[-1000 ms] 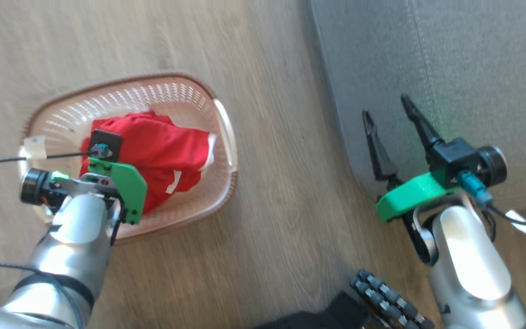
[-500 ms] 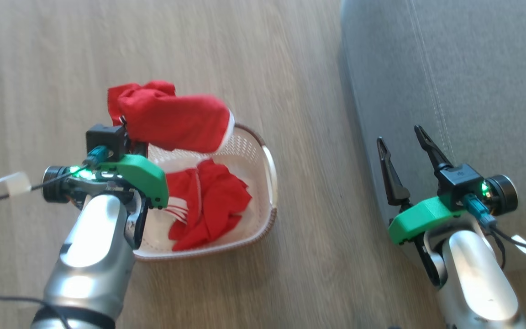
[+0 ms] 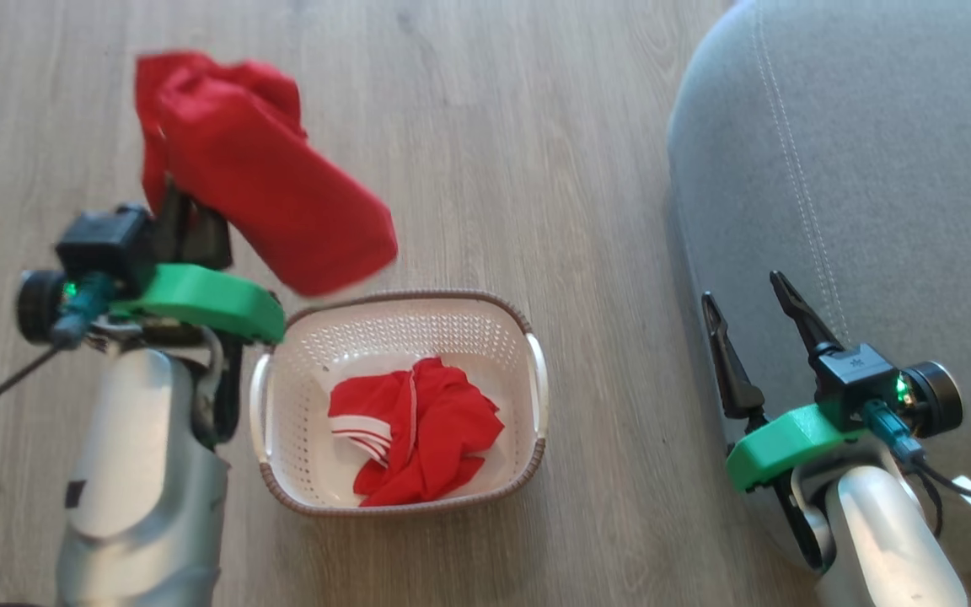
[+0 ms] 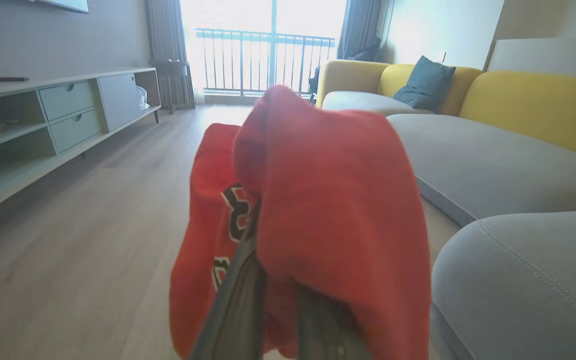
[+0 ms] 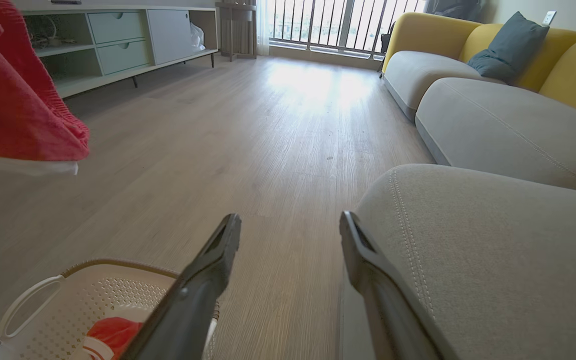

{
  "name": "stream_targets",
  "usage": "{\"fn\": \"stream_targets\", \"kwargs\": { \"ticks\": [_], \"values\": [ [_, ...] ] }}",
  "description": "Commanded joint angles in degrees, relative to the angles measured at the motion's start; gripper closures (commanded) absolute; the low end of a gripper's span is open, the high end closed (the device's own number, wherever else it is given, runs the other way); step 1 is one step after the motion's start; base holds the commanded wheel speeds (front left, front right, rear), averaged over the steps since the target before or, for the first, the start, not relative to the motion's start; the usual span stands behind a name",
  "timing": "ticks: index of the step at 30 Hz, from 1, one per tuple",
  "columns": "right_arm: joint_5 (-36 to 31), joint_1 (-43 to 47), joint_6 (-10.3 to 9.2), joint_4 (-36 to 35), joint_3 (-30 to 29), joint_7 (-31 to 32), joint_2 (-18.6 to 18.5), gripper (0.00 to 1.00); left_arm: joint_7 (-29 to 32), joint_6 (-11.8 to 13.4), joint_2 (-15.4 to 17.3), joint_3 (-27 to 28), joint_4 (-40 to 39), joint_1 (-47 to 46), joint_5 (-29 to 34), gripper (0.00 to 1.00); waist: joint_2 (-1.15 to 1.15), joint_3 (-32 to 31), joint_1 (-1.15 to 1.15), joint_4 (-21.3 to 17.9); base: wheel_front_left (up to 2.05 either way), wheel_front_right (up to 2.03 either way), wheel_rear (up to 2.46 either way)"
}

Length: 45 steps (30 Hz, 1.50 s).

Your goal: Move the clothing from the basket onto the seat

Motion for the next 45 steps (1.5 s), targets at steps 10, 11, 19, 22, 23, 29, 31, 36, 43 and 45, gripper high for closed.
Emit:
{"fn": "stream_targets", "kwargs": {
  "ticks": [10, 11, 19, 22, 23, 29, 31, 36, 43, 45],
  "values": [
    [0.9, 2.7, 0.4, -5.2, 2.2, 0.0, -1.0, 0.0, -0.8, -2.1, 0.6, 2.6, -13.9, -1.5, -3.0, 1.0, 0.0, -3.5, 0.01, 1.6, 0.0, 0.0, 0.0],
    [1.1, 3.0, 0.4, -5.4, 2.2, 0.0, -1.0, 0.0, -0.8, -2.0, 0.6, 2.3, -14.7, -1.5, -4.4, 1.0, 0.0, -3.8, 0.01, 1.6, 0.0, 0.0, 0.0],
    [1.5, 5.1, 0.4, -6.4, 2.0, 0.0, -1.4, 0.0, -0.8, -1.8, 0.5, -3.8, -20.8, -0.5, -4.5, 1.0, 0.0, -5.4, 0.01, 2.1, 0.0, 0.0, 0.0],
    [1.5, 5.6, 0.4, -6.6, 1.7, 0.0, -1.4, 0.0, -0.8, -1.8, 0.5, -8.8, -22.4, 0.6, -4.6, 1.0, 0.0, -5.9, 0.01, 2.5, 0.0, 0.0, 0.0],
    [1.4, 5.7, 0.4, -6.7, 1.6, 0.0, -1.4, 0.0, -0.8, -2.1, 0.5, -10.5, -22.4, 1.0, -4.1, 1.0, 0.0, -5.9, 0.01, 2.5, 0.0, 0.0, 0.0],
    [1.5, 6.1, 0.4, -6.8, 1.3, 0.0, -1.3, 0.0, -0.8, -2.6, 0.5, -18.8, -22.6, 2.8, -4.8, 1.0, 0.0, -6.2, 0.01, 2.5, 0.0, 0.0, 0.0],
    [1.5, 6.1, 0.4, -6.8, 1.3, 0.0, -1.2, 0.0, -0.8, -2.1, 0.5, -20.7, -23.3, 3.2, -5.6, 1.0, 0.0, -6.2, 0.01, 2.4, 0.0, 0.0, 0.0],
    [1.5, 6.3, 0.4, -6.8, 1.2, 0.0, -1.1, 0.0, -0.8, -0.7, 0.5, -23.5, -24.7, 3.8, -7.8, 1.0, 0.0, -6.1, 0.01, 2.2, 0.0, 0.0, 0.0],
    [1.5, 6.0, 0.4, -6.9, 1.1, 0.0, -1.1, 0.0, -0.8, 0.1, 0.5, -24.1, -24.7, 3.9, -8.0, 1.0, 0.0, -6.1, 0.01, 1.6, 0.0, 0.0, 0.0],
    [1.5, 6.1, 0.4, -6.9, 1.0, 0.0, -1.2, 0.0, -0.8, 0.3, 0.5, -23.8, -24.7, 4.0, -8.1, 1.0, 0.0, -6.1, 0.01, 1.5, 0.0, 0.0, 0.0]
  ]
}}
